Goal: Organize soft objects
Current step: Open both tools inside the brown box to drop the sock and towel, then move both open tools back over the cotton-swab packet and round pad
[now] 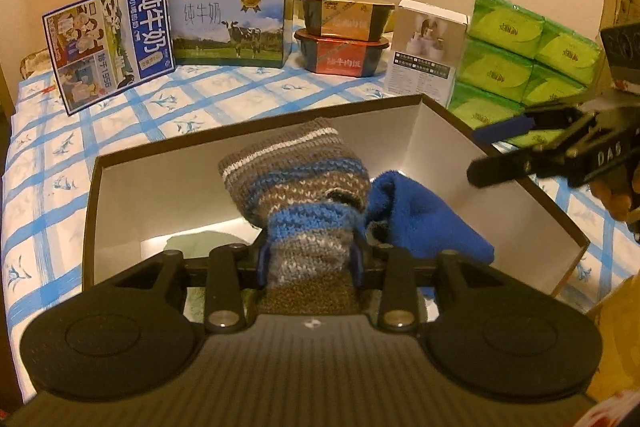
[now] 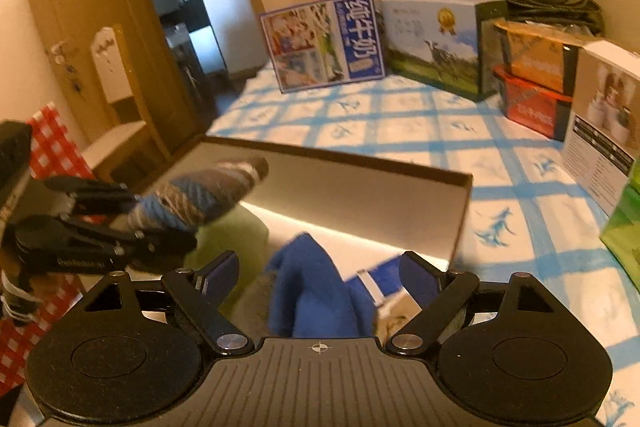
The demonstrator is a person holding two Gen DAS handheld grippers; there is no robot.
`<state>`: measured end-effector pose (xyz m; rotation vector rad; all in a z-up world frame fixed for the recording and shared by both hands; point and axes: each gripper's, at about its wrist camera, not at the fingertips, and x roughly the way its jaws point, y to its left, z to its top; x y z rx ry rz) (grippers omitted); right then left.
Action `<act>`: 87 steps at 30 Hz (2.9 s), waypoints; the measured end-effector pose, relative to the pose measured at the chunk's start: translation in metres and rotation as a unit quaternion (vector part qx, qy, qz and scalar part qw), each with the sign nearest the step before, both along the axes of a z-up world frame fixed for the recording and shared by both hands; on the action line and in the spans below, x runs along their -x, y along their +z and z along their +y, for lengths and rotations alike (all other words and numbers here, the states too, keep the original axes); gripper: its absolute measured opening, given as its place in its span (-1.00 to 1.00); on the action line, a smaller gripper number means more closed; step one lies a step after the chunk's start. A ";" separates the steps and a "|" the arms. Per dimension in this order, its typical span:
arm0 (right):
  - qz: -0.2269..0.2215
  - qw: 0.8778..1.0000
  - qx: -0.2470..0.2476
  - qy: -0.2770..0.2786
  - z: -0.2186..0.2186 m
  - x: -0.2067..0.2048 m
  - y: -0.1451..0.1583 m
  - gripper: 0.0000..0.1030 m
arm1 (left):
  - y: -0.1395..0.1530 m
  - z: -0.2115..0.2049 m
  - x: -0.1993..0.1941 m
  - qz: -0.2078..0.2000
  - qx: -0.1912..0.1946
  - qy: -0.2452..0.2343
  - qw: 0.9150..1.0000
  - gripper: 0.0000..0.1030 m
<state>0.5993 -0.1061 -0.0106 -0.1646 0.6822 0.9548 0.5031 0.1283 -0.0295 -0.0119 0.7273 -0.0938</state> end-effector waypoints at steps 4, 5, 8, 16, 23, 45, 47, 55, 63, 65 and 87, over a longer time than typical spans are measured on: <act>-0.003 1.000 0.002 -0.004 -0.005 0.003 -0.002 0.68 | 0.001 -0.003 -0.005 -0.011 -0.012 0.006 1.000 0.28; -0.003 1.000 0.004 -0.005 -0.006 0.004 -0.003 0.68 | 0.001 -0.003 -0.007 -0.012 -0.018 0.012 1.000 0.29; -0.005 1.000 0.009 -0.008 -0.009 0.007 -0.002 0.68 | 0.003 -0.003 -0.008 -0.017 -0.026 0.020 0.999 0.29; -0.012 1.000 0.006 -0.022 -0.021 0.023 0.005 0.68 | 0.005 0.002 0.003 0.001 -0.018 0.019 1.000 0.28; -0.027 0.996 0.000 -0.084 -0.046 0.035 0.024 0.68 | 0.018 0.005 0.027 0.004 -0.015 0.021 1.000 0.28; -0.057 0.947 -0.101 -0.299 -0.173 0.203 0.071 0.68 | 0.067 0.002 0.152 -0.028 0.017 0.027 0.999 0.28; -0.053 0.945 -0.114 -0.303 -0.179 0.221 0.074 0.68 | 0.071 -0.002 0.165 -0.031 0.018 0.023 0.999 0.28; -0.033 0.938 -0.139 -0.315 -0.189 0.299 0.063 0.68 | 0.078 -0.013 0.215 -0.026 0.048 0.019 0.998 0.28; 0.003 0.931 -0.160 -0.328 -0.184 0.358 0.034 0.68 | 0.076 -0.035 0.258 -0.023 0.054 0.007 0.998 0.28; 0.011 0.930 -0.166 -0.327 -0.182 0.370 0.029 0.68 | 0.073 -0.039 0.268 -0.020 0.056 0.007 0.998 0.28; 0.010 0.943 -0.070 -0.324 -0.138 0.437 -0.029 0.68 | 0.023 -0.077 0.337 0.031 0.082 0.010 0.996 0.28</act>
